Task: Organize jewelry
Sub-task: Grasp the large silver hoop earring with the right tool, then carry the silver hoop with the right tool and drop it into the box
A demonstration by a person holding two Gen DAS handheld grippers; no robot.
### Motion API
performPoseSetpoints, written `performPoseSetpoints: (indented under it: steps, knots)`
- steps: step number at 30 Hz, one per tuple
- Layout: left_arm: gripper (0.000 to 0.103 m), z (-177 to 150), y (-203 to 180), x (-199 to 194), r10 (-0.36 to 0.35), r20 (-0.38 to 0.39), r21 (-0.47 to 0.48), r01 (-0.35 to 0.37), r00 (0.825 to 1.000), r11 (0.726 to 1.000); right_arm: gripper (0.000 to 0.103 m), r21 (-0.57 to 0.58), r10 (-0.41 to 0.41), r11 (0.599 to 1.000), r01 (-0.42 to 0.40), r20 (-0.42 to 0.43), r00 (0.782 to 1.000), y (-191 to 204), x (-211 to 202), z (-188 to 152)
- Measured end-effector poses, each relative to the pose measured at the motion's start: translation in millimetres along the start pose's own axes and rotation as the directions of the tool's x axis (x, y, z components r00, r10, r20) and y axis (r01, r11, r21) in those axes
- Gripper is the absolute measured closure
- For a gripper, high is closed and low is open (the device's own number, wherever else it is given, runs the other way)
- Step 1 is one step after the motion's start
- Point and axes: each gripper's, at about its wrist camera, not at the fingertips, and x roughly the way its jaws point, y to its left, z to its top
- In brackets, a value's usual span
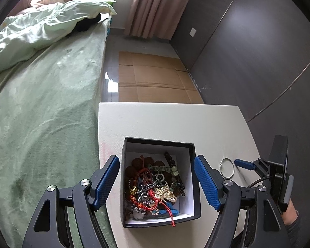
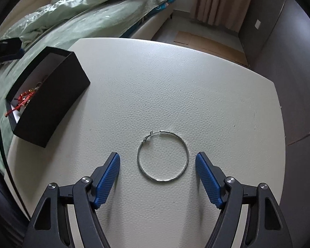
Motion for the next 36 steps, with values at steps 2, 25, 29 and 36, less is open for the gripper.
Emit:
performPoseSetpoints:
  steps: [2, 25, 29, 36]
  knots:
    - [0.027, 0, 0, -1, -0.004, 0.0, 0.0, 0.004, 1.0, 1.0, 0.029, 0.001, -0.002, 1.0, 0.002, 0.0, 1.0, 0, -1, 0]
    - [0.027, -5, 12, -37, -0.004, 0.044, -0.025, 0.005, 0.999, 1.0, 0.055, 0.026, -0.025, 0.999, 0.023, 0.063, 0.998, 15, -38, 7]
    - [0.027, -7, 15, -45, 0.001, 0.055, -0.029, 0.001, 0.999, 1.0, 0.055, 0.025, -0.009, 1.0, 0.006, 0.107, 0.994, 28, -54, 11]
    - [0.027, -11, 23, -56, -0.003, 0.068, -0.035, 0.005, 0.998, 0.999, 0.055, 0.031, 0.043, 0.998, -0.051, 0.197, 0.979, 51, -80, 23]
